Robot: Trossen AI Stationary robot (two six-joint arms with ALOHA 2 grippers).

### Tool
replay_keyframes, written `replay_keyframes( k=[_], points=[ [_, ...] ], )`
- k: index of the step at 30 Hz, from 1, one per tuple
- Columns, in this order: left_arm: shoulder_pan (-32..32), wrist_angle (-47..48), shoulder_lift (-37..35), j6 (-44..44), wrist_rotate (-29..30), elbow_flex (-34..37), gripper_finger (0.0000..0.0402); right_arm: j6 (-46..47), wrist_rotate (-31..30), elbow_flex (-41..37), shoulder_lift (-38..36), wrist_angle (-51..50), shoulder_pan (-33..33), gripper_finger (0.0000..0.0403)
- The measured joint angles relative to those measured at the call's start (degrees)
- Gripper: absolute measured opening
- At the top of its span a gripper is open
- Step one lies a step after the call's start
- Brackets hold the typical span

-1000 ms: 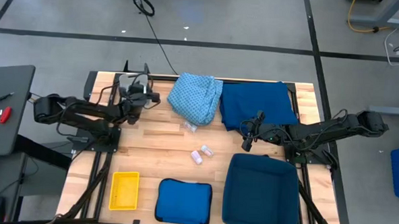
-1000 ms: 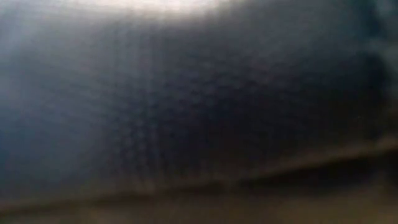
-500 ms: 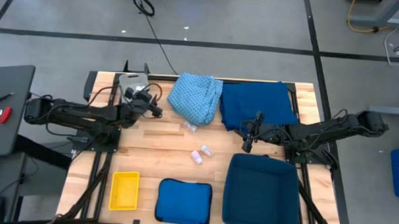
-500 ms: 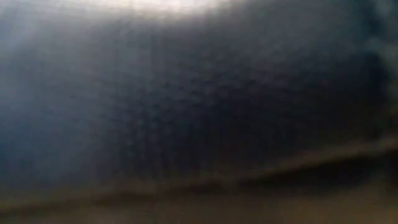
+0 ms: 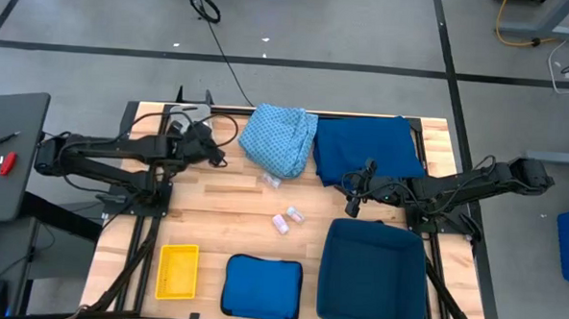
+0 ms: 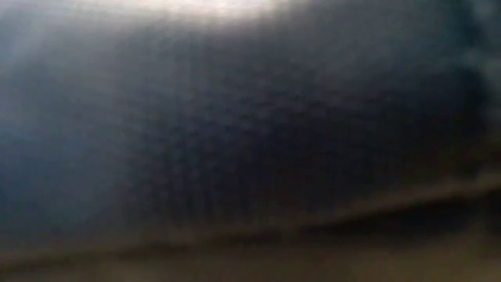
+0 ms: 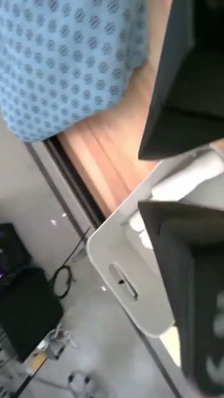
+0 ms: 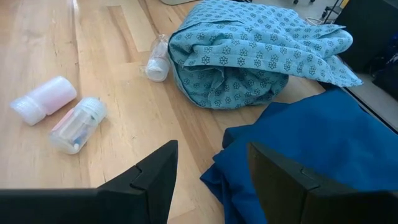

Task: Pick & place medical supplies in basket/bin
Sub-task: Adjust the gray bin

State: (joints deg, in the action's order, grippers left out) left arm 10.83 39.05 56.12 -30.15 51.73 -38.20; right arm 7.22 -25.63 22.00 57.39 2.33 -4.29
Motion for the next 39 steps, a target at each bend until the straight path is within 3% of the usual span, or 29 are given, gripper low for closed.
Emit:
replay_keyframes(
  k=[4, 6, 13, 25, 30, 35, 39],
  points=[
    [0.37, 1.52, 0.26, -0.85, -4.15, -0.17, 0.002, -0.02, 0.0, 0.0, 0.01, -0.02, 0.0, 0.0201],
    [0.79, 2.31, 0.89, -1.1, -5.74, -0.17, 0.0007, -0.02, 0.0, 0.0, 0.01, -0.02, 0.0, 0.0201],
    [2.86, 4.72, 5.75, -2.32, -7.45, -0.2, 0.0004, -0.01, 0.05, 0.0, 0.01, -0.04, -0.02, 0.0201],
    [7.3, 4.22, 14.09, 0.85, -15.63, -0.28, 0.0002, -0.04, 0.13, 0.0, 0.01, -0.04, -0.02, 0.0201],
    [7.78, 2.94, 14.75, 3.8, -18.98, -0.34, 0.0002, -0.07, 0.13, 0.0, -0.01, -0.07, -0.02, 0.0201],
    [7.8, 1.07, 14.69, 8.82, -26.04, -0.22, 0.0001, -0.11, 0.13, 0.0, -0.01, -0.07, -0.02, 0.0201],
    [7.8, 0.79, 14.62, 9.88, -26.26, -0.22, 0.0001, -0.11, 0.13, 0.0, -0.01, -0.07, -0.02, 0.0201]
  ],
)
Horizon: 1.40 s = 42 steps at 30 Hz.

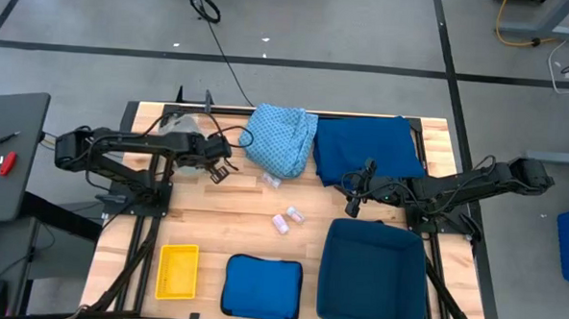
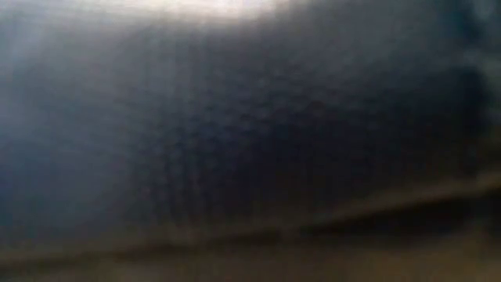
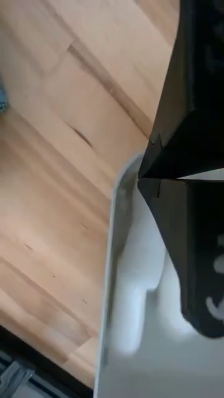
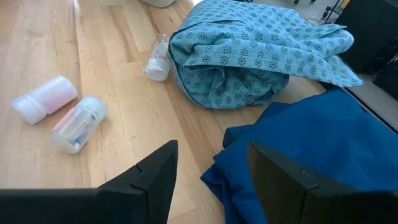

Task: Pick & place medical supplies in basket/bin
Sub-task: Adjust the gray bin, then put the middle white medicine bottle into the yellow bin

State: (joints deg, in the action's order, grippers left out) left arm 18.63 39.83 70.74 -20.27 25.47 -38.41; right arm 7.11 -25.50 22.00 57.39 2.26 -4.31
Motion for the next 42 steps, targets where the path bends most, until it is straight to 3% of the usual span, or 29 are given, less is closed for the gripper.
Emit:
replay_keyframes(
  k=[8, 15, 24, 28, 35, 38, 42],
  points=[
    [-0.56, -1.49, -0.76, 4.95, -4.76, 0.0, 0.0001, -0.01, 0.0, 0.0, 0.0, 0.0, -0.01, 0.0201],
    [-5.14, -13.46, -0.76, 13.83, -12.61, 0.0, 0.0001, 0.0, 0.0, 0.0, 0.0, 0.0, 0.0, 0.0201],
    [-12.31, -31.33, -4.36, 21.79, -3.61, 0.01, 0.0002, 0.02, 0.0, 0.0, 0.0, 0.0, -0.01, 0.0201],
    [-15.12, -39.74, -5.5, 25.82, -3.42, 0.0, 0.0005, 0.1, -0.02, 0.0, 0.0, 0.03, 0.0, 0.0201],
    [-16.9, -51.3, -5.55, 30.45, -14.61, 0.04, 0.0019, -0.72, 1.29, 0.0, 0.0, 5.77, 0.02, 0.0201],
    [-16.87, -60.24, -5.24, 29.92, -17.84, 0.35, 0.0029, -1.99, 3.24, 0.0, 0.8, 11.17, 0.0, 0.0201],
    [-16.89, -88.27, -2.36, 28.2, -25.28, 6.85, 0.0041, -3.66, 5.67, 0.0, 4.15, 17.2, 0.04, 0.0201]
  ],
)
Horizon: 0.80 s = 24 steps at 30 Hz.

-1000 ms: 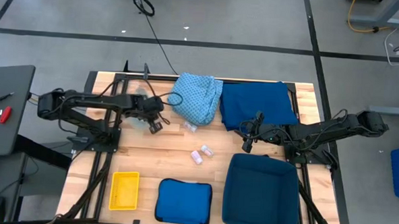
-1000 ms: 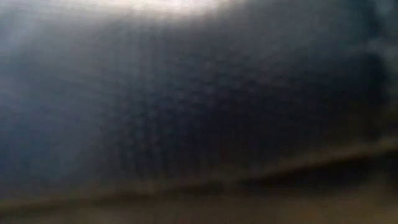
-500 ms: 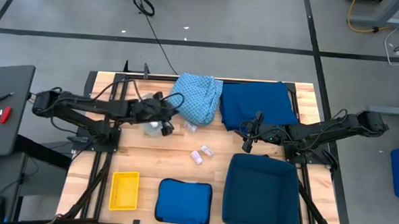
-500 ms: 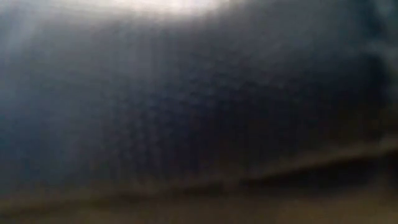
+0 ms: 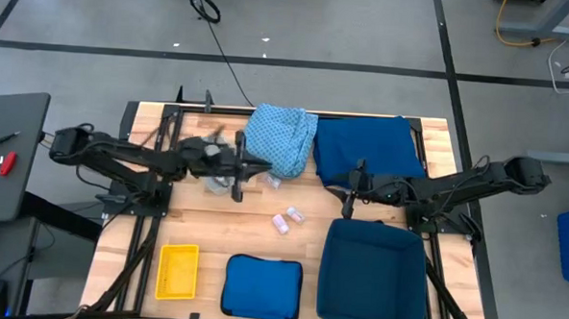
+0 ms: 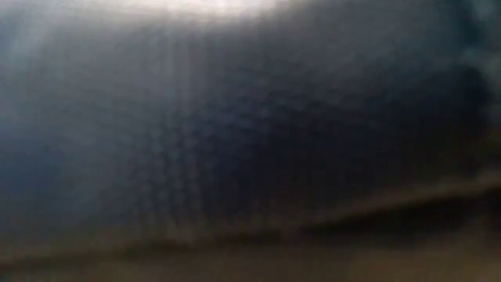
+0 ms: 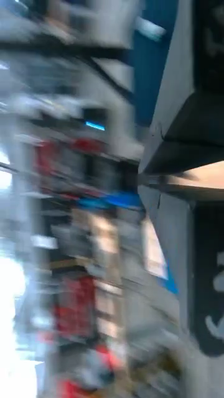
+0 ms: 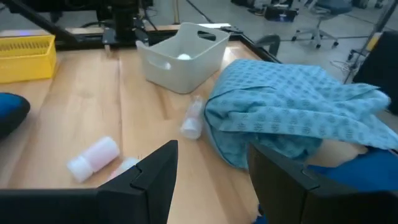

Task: Pick & place medical supplies in basket/bin
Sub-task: Put the middle white medicine bottle into the yellow bin

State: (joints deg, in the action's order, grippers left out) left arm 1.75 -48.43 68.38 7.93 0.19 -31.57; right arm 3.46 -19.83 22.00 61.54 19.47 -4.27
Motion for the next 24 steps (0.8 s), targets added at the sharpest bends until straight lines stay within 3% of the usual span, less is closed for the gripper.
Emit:
replay_keyframes(
  k=[3, 5, 12, 18, 24],
  points=[
    [0.0, -20.25, 4.13, -2.12, -2.96, 5.24, 0.0046, -0.43, 0.6, 0.0, 3.12, 2.34, 0.0, 0.0201],
    [0.06, -26.29, 6.59, -2.57, -3.3, 7.49, 0.0047, -0.41, 0.63, 0.0, 4.84, 3.1, 0.0, 0.0201],
    [-0.85, -27.45, 9.24, -2.14, 1.31, 13.25, 0.0048, 0.71, 1.18, 0.52, 6.77, 3.42, -0.04, 0.0201],
    [-2.43, -29.79, 8.36, -1.62, 5.75, 20.06, 0.0048, 1.93, 6.06, 3.85, 6.98, 2.53, -0.16, 0.0201],
    [-3.39, -30.42, 7.45, -2.39, 6.35, 25.47, 0.0048, 2.4, 8.43, 11.99, 12.28, -8.35, -0.15, 0.0201]
  ],
)
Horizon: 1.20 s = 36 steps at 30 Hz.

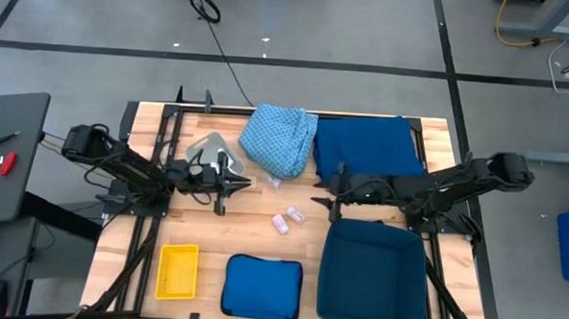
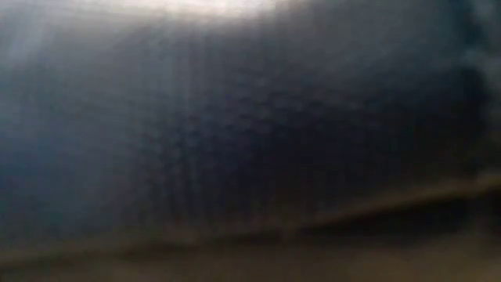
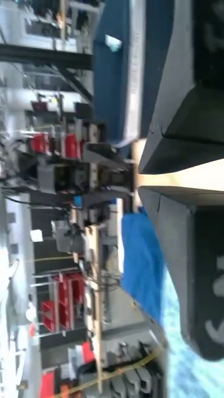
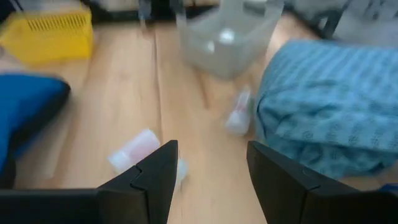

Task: Pick & place medical supplies in basket/bin
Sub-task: Put the middle white medicine bottle into the yellow bin

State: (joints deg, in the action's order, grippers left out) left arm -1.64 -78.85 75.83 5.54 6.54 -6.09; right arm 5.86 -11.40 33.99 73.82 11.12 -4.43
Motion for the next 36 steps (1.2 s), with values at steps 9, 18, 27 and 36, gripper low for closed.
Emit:
replay_keyframes(
  k=[9, 18, 27, 36],
  points=[
    [-1.03, -0.96, 0.0, 4.53, 5.17, 4.29, 0.0048, 1.57, 4.46, 18.22, 15.18, -18.56, -0.41, 0.0201],
    [-1.1, -2.33, -0.48, 8.31, 11.02, 5.73, 0.0048, 3.44, 7.47, 26.69, 25.72, -26.67, -0.57, 0.0201],
    [-1.4, -2.95, -0.48, 8.08, 10.4, 5.73, 0.0048, 5.33, 9.18, 27.09, 28.02, -27.99, -0.44, 0.0201],
    [-1.4, -3.47, -0.48, 7.85, 10.06, 5.76, 0.0048, 5.8, 10.71, 27.07, 28.29, -27.63, -0.42, 0.0201]
  ],
)
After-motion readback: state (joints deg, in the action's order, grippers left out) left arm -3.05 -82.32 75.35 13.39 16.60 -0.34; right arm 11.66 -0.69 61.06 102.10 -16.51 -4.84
